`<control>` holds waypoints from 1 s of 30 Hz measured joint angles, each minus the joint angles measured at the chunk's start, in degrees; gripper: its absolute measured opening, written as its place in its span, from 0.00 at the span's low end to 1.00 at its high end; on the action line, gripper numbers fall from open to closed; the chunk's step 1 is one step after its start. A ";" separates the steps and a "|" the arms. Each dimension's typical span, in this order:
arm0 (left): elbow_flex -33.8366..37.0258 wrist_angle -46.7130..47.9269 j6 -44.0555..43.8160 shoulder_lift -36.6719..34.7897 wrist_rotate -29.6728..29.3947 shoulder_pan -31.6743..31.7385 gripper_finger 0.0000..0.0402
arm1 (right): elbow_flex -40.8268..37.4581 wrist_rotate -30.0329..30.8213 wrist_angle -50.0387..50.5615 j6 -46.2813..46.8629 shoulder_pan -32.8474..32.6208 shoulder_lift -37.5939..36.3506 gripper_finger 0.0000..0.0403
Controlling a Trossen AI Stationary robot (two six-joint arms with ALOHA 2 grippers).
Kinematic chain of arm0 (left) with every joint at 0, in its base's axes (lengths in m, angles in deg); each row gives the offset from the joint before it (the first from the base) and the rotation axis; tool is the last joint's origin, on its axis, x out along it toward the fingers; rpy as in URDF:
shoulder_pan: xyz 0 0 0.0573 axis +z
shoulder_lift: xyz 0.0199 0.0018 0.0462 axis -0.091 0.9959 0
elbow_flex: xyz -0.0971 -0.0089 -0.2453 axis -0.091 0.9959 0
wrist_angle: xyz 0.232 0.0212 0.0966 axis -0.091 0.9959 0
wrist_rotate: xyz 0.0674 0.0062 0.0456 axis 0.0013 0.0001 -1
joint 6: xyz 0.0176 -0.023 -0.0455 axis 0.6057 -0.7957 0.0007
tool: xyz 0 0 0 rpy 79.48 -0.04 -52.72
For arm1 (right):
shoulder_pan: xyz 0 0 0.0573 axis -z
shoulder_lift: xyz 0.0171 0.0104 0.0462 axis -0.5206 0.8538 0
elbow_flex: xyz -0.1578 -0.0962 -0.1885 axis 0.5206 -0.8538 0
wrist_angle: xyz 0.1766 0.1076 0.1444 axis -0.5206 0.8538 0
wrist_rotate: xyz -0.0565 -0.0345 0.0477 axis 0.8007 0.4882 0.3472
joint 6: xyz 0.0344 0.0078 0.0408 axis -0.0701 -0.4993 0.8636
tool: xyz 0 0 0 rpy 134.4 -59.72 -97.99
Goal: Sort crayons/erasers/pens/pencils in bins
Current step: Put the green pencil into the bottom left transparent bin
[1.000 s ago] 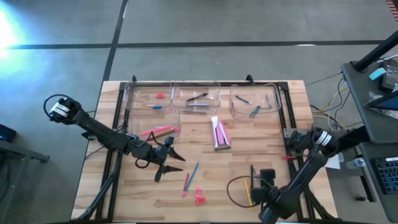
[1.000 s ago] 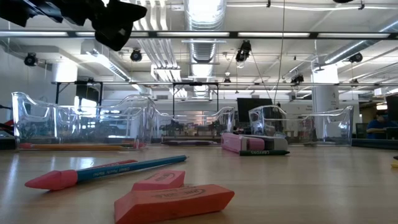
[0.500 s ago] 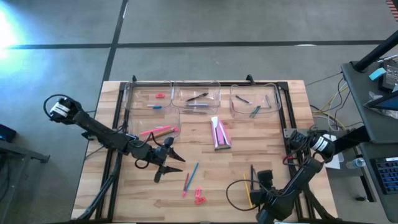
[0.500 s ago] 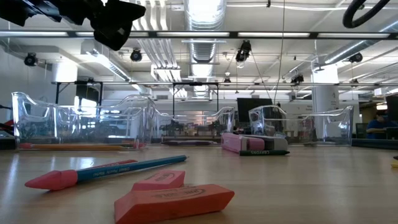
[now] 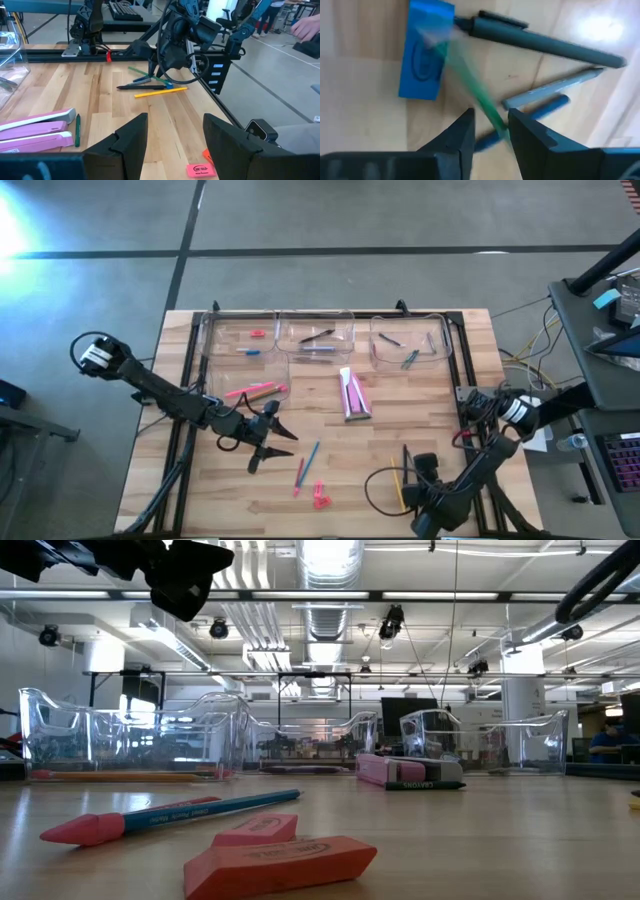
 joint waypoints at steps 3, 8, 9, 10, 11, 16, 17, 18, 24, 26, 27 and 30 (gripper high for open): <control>0.02 0.01 0.00 0.00 0.00 0.00 0.44 | -1.31 -0.08 -1.90 0.03 -0.02 -0.26 0.25; 0.04 0.00 0.00 0.00 0.00 0.02 0.44 | -2.06 -0.09 -2.74 0.02 -0.02 -0.31 0.21; 0.04 0.00 0.00 0.00 0.00 0.02 0.44 | -2.06 -0.09 -2.75 0.02 -0.02 -0.32 0.20; 0.04 0.00 0.00 0.00 0.00 0.01 0.44 | -2.03 -0.12 -2.75 0.02 -0.02 -0.33 0.19; 0.04 0.00 0.00 0.00 0.00 0.02 0.44 | -1.90 -0.16 -2.74 0.02 -0.02 -0.33 0.17; 0.04 -0.01 0.00 0.00 0.00 0.02 0.44 | -0.68 -0.27 -2.22 0.02 -0.02 -0.28 0.07; 0.04 0.00 0.00 0.00 0.00 0.02 0.44 | -0.43 -0.22 -2.01 0.17 -0.02 -0.28 0.05; 0.04 0.00 0.00 0.00 0.00 0.03 0.44 | -0.16 0.05 -1.88 0.47 -0.02 -0.29 0.04; 0.04 0.11 0.01 -0.24 0.00 -0.24 0.44 | 2.99 3.60 2.24 4.06 0.02 -1.93 0.04; -0.07 0.24 0.00 -1.03 -0.07 -0.76 0.44 | 4.90 7.22 3.97 6.46 0.35 -2.73 0.04; -0.15 0.60 -0.02 -1.86 -0.06 -1.13 0.44 | 6.00 9.85 4.65 7.45 0.72 -3.39 0.04; -0.57 0.16 -0.03 -4.91 -0.09 -2.15 0.44 | 9.06 22.49 4.91 9.00 2.78 -6.41 0.04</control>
